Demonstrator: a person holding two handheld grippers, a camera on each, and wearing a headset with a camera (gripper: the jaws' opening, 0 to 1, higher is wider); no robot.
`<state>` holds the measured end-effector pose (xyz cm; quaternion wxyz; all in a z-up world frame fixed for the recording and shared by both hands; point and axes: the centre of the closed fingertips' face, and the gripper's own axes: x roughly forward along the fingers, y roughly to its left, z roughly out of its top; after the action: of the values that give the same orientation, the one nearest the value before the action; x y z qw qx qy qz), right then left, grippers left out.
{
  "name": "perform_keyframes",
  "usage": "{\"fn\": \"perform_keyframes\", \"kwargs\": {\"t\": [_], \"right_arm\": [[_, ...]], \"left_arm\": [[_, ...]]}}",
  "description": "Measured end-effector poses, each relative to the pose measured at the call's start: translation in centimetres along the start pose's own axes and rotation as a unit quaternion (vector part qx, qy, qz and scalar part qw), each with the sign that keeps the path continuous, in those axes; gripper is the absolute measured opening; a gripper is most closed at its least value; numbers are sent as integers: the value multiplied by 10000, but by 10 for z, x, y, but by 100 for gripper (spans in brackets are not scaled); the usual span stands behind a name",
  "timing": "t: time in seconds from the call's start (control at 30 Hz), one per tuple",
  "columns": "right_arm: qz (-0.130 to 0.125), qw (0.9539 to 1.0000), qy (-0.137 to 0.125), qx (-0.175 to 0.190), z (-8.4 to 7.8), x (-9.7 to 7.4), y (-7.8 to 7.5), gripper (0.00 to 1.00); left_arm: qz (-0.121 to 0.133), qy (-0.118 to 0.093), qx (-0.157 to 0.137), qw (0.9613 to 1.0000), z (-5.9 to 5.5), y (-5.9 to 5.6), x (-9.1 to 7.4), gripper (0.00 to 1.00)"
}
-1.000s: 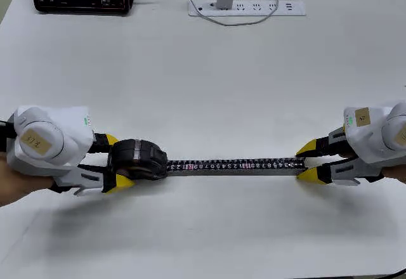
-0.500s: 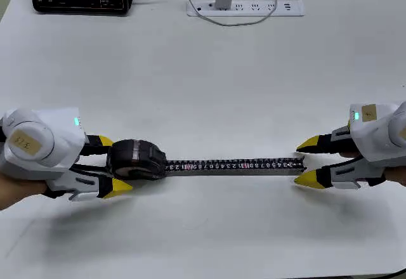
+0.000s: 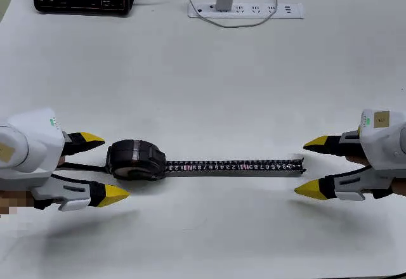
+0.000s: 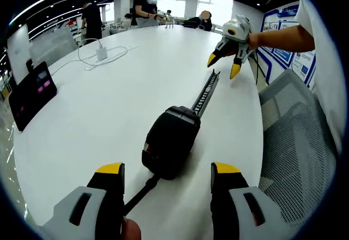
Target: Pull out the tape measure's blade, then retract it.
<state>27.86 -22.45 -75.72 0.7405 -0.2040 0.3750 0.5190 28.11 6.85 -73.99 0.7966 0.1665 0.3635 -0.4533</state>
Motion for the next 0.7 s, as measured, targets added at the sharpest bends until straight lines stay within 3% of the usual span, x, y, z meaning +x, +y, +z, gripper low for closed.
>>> {"fn": "perform_keyframes", "kwargs": {"t": [0.33, 0.7], "right_arm": [[-253, 9992, -130, 267, 1, -6, 4, 57], [-451, 9974, -284, 493, 1, -10, 13, 64]], "left_arm": [[146, -142, -316, 9993, -6, -6, -5, 64], [328, -431, -621, 9966, -5, -11, -10, 74]]}}
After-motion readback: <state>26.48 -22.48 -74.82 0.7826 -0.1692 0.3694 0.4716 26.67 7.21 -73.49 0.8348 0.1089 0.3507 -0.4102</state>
